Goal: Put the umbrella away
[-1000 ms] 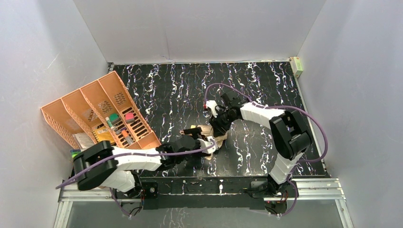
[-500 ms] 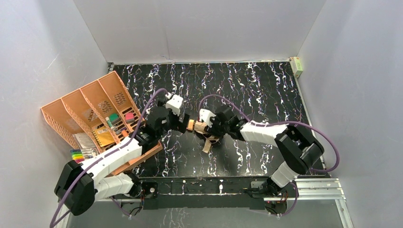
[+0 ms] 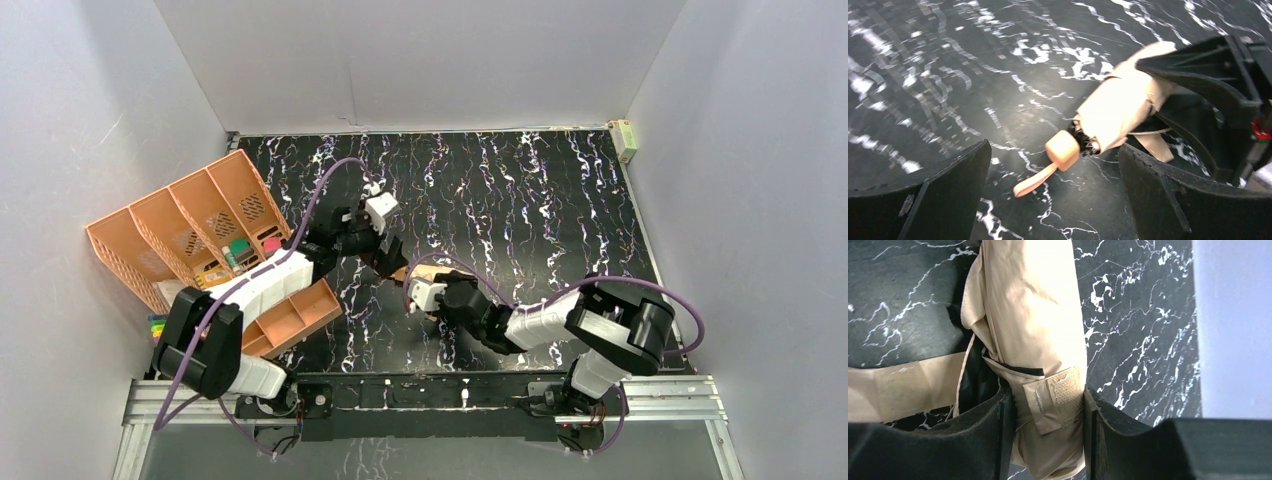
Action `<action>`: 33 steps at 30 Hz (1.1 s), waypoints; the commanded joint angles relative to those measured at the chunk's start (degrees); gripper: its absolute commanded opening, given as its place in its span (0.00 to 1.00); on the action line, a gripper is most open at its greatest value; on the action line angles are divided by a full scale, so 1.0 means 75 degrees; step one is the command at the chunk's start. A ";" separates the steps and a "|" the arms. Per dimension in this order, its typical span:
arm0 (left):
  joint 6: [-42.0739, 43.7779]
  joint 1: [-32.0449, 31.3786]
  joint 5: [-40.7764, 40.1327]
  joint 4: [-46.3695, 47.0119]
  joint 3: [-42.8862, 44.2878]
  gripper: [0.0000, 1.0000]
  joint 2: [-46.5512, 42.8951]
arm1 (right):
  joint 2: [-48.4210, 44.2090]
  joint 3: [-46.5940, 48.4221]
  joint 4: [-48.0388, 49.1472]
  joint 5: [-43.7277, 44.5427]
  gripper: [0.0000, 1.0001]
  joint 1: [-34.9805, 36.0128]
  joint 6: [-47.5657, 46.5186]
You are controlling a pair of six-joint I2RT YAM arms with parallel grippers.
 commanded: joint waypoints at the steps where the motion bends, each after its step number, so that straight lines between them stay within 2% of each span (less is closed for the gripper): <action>1: 0.1276 -0.0031 0.2107 -0.0427 0.0563 0.98 0.0403 | 0.0462 -0.0731 -0.0234 0.0597 0.10 0.0474 -0.0633; 9: 0.2088 -0.0518 0.2476 -0.1468 0.1381 0.98 0.1609 | 0.0498 -0.1211 0.0592 0.0412 0.13 0.0853 -0.1298; 14: 0.2678 -0.1005 0.2188 -0.1982 0.1769 0.98 0.2362 | 0.0460 -0.1380 0.0713 0.0257 0.13 0.0886 -0.1500; 22: 0.3144 -0.1182 0.2094 -0.2264 0.2097 0.97 0.3127 | 0.0254 -0.1374 0.0606 0.0197 0.12 0.0886 -0.1479; 27: 0.3417 -0.1348 0.1790 -0.2541 0.2219 0.78 0.3540 | 0.0177 -0.1238 0.0552 0.0205 0.11 0.0886 -0.1408; 33: 0.3570 -0.1495 0.1230 -0.2707 0.2381 0.47 0.4024 | -0.0051 -0.1106 0.0489 0.0194 0.12 0.0886 -0.1342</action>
